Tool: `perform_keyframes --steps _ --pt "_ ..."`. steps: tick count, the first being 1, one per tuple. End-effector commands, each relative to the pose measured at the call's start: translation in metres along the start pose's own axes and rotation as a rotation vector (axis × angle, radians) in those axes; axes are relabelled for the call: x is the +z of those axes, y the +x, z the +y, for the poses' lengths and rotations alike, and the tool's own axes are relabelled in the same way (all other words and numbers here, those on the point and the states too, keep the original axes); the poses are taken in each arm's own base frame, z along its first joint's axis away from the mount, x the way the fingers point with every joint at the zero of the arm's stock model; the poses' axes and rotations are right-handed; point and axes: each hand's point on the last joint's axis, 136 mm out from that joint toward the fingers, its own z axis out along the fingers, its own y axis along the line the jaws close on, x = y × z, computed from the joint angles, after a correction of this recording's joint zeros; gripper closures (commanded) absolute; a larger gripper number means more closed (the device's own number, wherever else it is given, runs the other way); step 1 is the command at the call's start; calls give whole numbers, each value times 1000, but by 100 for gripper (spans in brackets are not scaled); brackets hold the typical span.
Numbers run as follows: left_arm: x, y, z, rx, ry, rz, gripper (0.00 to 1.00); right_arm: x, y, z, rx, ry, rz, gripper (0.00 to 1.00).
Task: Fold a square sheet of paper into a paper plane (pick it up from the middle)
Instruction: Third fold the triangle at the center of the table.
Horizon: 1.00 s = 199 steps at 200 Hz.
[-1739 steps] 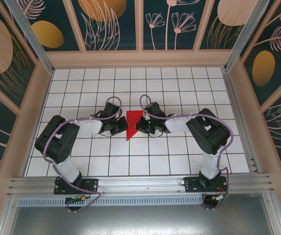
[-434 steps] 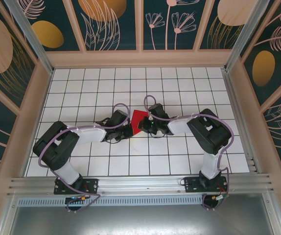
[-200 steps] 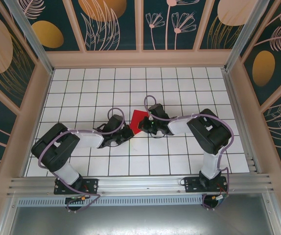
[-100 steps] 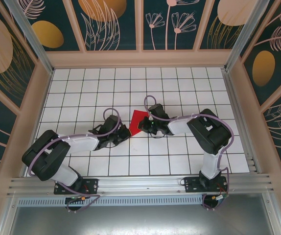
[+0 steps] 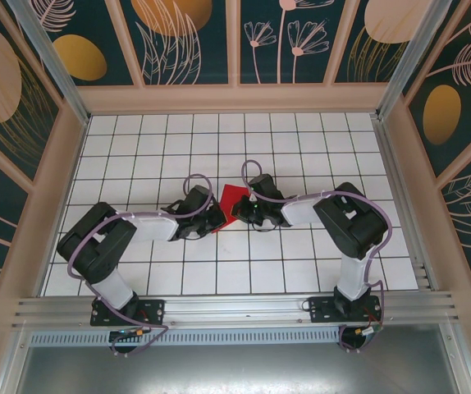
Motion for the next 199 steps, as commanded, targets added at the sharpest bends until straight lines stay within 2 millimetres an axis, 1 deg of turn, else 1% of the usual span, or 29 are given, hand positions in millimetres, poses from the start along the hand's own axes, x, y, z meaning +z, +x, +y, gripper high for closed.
perform_keyframes --steps 1,50,86,100,132,171,199 --pt "2 9 25 -9 -69 13 98 4 22 -86 93 270 40 100" --pt "-7 34 59 -56 -114 65 98 4 24 -91 102 287 40 100" --pt "-12 55 71 -10 -126 152 98 3 24 -95 109 304 40 100" --pt "-15 61 79 2 -152 176 98 3 24 -96 110 308 39 100" --pt "-21 65 91 12 -191 182 99 3 25 -97 113 312 40 100" --pt "-28 65 91 44 -198 182 100 3 24 -98 114 317 39 100" --pt "-31 67 97 62 -225 188 100 3 24 -97 111 316 39 100"
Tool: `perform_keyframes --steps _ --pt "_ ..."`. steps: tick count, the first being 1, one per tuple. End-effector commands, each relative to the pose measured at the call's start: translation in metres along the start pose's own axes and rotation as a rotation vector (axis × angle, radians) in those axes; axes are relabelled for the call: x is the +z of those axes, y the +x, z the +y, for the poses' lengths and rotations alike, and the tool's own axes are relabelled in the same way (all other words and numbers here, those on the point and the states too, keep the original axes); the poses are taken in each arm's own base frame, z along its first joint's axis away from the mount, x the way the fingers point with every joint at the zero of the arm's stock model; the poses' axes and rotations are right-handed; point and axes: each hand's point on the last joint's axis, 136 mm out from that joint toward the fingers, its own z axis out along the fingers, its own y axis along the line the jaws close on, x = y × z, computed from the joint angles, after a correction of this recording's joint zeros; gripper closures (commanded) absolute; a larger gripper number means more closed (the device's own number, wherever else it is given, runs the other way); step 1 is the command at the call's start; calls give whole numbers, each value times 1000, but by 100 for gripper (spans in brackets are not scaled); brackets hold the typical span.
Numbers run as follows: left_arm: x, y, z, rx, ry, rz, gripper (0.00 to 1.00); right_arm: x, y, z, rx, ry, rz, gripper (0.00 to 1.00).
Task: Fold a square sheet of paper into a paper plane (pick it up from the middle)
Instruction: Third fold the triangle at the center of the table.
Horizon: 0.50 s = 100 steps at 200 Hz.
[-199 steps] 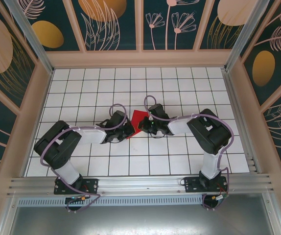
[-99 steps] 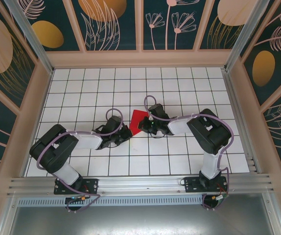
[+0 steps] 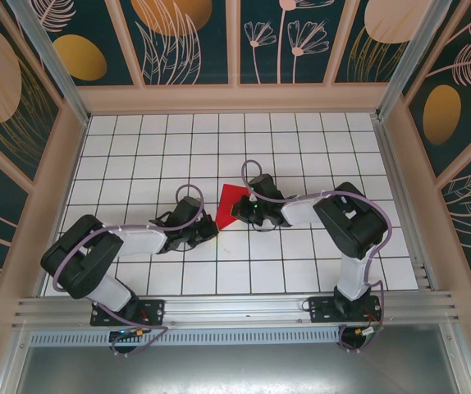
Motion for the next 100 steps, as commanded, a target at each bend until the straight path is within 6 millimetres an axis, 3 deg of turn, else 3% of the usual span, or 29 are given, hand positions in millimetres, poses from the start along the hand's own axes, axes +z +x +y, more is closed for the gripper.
perform_keyframes --steps 1,37,50,78,100 --pt "-7 47 66 -9 -229 169 100 3 24 -96 109 314 37 100" --pt "-11 39 60 40 -244 155 100 2 24 -96 105 318 39 100" --pt "-15 28 47 69 -222 122 100 2 23 -95 101 318 40 100" --pt "-29 -2 -2 96 -74 -1 100 2 21 -93 91 310 39 100" --pt "-28 -14 -17 73 -28 -44 100 3 20 -91 90 306 38 100"
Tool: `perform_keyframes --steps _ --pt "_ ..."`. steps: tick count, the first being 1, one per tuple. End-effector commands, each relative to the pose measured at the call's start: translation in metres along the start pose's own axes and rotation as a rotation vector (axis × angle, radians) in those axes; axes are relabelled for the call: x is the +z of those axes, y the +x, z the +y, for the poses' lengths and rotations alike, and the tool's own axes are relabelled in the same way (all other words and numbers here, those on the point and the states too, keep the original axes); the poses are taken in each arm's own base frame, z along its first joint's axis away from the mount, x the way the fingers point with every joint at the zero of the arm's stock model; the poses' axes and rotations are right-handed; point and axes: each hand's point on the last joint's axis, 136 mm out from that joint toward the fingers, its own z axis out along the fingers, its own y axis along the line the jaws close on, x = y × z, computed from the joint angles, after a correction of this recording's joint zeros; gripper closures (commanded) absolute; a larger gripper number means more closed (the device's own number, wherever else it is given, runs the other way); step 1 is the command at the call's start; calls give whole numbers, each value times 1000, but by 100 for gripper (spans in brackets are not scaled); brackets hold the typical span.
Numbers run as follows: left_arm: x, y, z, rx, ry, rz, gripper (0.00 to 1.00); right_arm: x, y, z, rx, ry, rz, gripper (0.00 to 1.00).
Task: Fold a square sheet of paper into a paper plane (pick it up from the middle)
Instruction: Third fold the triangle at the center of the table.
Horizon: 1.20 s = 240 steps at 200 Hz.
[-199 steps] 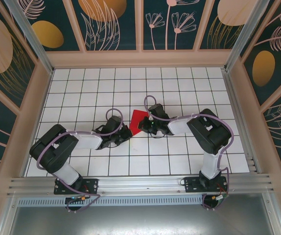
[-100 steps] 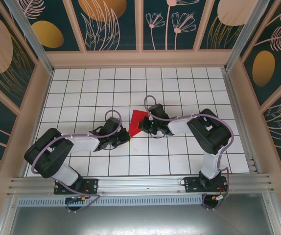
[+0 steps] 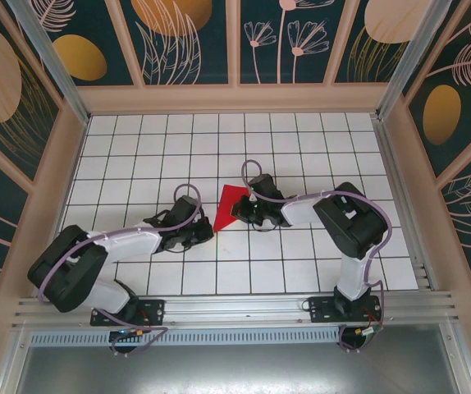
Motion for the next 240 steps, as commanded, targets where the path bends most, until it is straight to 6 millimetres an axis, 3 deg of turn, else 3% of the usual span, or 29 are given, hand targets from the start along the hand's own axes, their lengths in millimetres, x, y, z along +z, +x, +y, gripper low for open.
perform_keyframes --steps 1,48,85,106,146,170,240 --pt "-5 -15 -15 -1 25 -49 100 3 21 -91 90 306 38 100" --pt "18 -16 -11 -21 -20 -13 100 3 20 -89 86 299 40 100" --pt "28 -1 4 -40 -55 44 100 3 17 -79 68 270 42 100" --pt "34 12 17 -55 -85 95 100 1 8 -57 43 210 27 100" --pt "35 30 38 -74 -134 142 100 -17 -12 9 -98 79 -54 100" --pt "34 31 40 -76 -137 140 100 -16 -5 29 -139 42 -49 100" --pt "35 30 38 -70 -134 145 100 12 25 43 -161 3 36 100"
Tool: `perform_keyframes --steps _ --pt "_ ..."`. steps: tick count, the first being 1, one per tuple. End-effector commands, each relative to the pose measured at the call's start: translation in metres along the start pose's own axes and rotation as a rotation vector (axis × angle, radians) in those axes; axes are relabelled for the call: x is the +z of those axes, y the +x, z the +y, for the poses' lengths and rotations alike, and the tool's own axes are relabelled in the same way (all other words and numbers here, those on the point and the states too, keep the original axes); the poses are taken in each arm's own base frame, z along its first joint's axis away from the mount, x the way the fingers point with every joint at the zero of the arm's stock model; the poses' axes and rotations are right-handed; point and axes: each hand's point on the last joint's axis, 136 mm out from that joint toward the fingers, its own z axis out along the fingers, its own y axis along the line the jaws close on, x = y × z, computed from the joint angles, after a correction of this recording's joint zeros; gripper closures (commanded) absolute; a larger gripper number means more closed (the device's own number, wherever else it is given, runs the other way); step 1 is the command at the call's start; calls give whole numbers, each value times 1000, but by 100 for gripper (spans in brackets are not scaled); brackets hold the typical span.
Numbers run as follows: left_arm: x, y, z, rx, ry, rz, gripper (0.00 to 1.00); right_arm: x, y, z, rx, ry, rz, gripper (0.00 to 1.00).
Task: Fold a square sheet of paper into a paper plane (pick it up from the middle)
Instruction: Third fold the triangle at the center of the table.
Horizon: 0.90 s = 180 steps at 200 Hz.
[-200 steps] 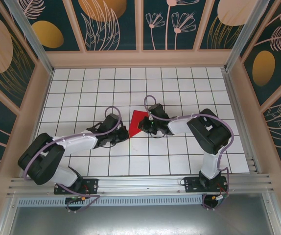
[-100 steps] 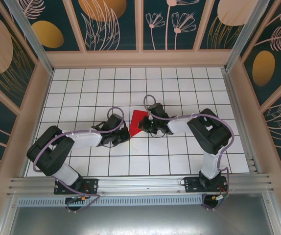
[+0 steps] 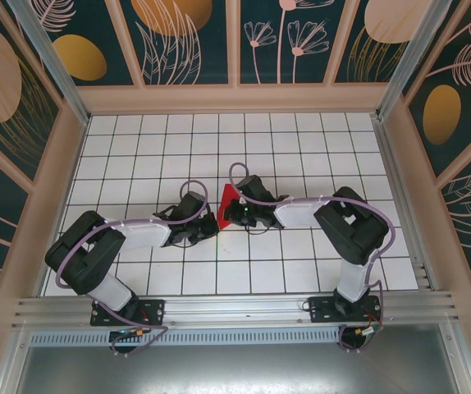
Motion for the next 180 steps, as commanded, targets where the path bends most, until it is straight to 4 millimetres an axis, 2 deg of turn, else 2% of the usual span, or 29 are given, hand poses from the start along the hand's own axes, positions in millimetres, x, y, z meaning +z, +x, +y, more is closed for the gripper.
perform_keyframes --steps 1,34,65,108,125,137,139,148,166,180 --pt "8 34 44 -39 -137 117 100 10 1 12 -14 -26 18 100" --pt "7 35 47 -46 -152 120 100 17 10 -2 -4 15 41 100" --pt "7 39 53 -57 -170 130 100 11 9 -38 22 93 28 100" --pt "7 49 62 -65 -189 161 100 -19 -29 -90 108 150 -72 100" --pt "6 48 61 -65 -184 159 100 -30 -43 -105 126 170 -108 100" --pt "6 47 58 -61 -174 155 100 -36 -46 -103 116 170 -120 100" --pt "6 47 57 -58 -172 155 100 -40 -51 -109 130 174 -134 100" --pt "5 44 53 -53 -158 149 100 -47 -59 -108 132 170 -155 100" --pt "3 35 37 -32 -111 130 100 -63 -68 -95 112 141 -191 100" --pt "-2 22 14 -5 -51 97 100 -75 -73 -82 103 115 -217 97"
